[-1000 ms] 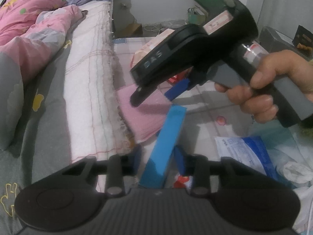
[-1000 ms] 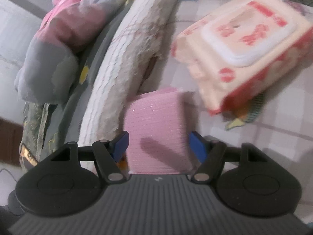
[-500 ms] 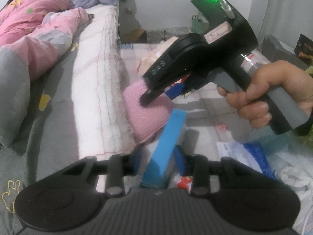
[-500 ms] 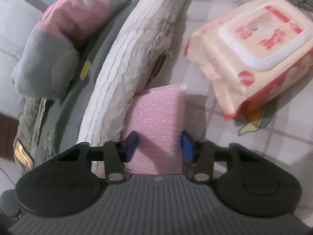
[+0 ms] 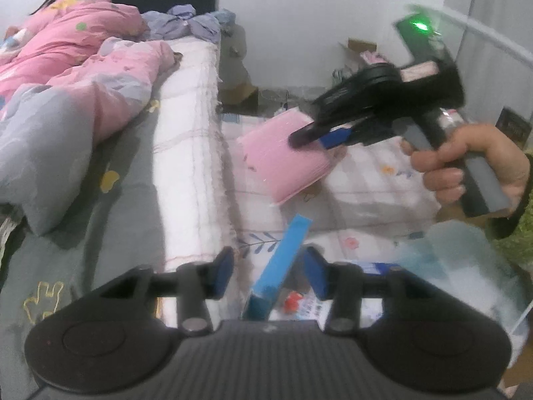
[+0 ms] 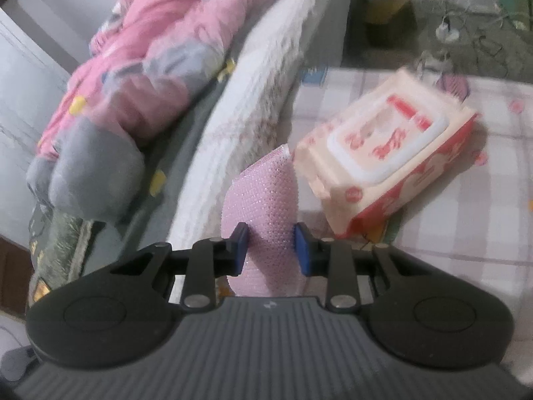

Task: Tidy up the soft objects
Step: 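Carry the pink sponge with the right gripper into the cardboard box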

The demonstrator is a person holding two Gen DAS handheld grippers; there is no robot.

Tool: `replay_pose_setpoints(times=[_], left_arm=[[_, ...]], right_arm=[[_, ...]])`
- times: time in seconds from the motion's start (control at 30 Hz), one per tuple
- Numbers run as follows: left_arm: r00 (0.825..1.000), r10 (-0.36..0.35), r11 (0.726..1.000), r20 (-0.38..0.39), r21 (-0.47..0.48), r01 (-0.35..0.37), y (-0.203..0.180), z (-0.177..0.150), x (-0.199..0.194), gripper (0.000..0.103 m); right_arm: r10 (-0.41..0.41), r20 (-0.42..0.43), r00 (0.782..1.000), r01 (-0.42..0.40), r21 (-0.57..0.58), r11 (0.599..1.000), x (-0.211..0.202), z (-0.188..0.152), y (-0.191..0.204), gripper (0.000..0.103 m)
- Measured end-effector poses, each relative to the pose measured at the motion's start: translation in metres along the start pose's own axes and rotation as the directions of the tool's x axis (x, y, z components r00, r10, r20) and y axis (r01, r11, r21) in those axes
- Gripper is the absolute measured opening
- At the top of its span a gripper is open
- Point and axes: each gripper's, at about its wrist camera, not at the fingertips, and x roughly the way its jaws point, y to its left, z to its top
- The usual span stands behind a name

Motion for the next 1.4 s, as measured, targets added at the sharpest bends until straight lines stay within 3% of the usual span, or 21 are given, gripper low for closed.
replay_pose_setpoints(times=[0.17, 0.33, 0.47, 0.7, 0.93, 1.17, 1.4], left_arm=[[0.997, -0.039, 0.998, 0.067, -0.045, 0.042, 0.001, -0.025, -0.044, 0.054], [0.990, -0.104, 0.988, 0.091, -0.108, 0.113, -0.001, -0.058, -0.074, 0.054], [0.968, -0.241, 0.950, 0.074, -0.184, 0.251, -0.009, -0.083, -0.075, 0.054], [0.932, -0.363, 0.905, 0.016, -0.233, 0.356, -0.038, -0.104, -0.057, 0.054], [0.912, -0.410, 0.898, -0.003, -0.173, 0.403, -0.078, -0.111, -0.063, 0.054], [0.891, -0.454, 0.890, -0.011, -0.043, 0.454, -0.141, -0.079, -0.065, 0.054], [0.852, -0.522, 0.849, -0.050, 0.070, 0.524, -0.215, -0.041, -0.041, 0.054]], right_arm=[[0.050, 0.071, 0.996, -0.050, 0.006, 0.999, -0.079, -0.021, 0.010, 0.028], [0.131, 0.082, 0.988, -0.134, 0.040, 0.990, -0.139, -0.082, 0.012, 0.028], [0.179, 0.038, 0.983, -0.183, 0.104, 0.978, -0.153, -0.147, 0.007, 0.028], [0.231, -0.003, 0.973, -0.225, 0.213, 0.951, -0.167, -0.235, -0.010, 0.028], [0.249, 0.063, 0.967, -0.256, 0.211, 0.943, -0.221, -0.261, -0.022, 0.028], [0.243, 0.182, 0.953, -0.279, 0.207, 0.938, -0.282, -0.257, -0.053, 0.028], [0.175, 0.296, 0.939, -0.256, 0.261, 0.931, -0.343, -0.262, -0.113, 0.028]])
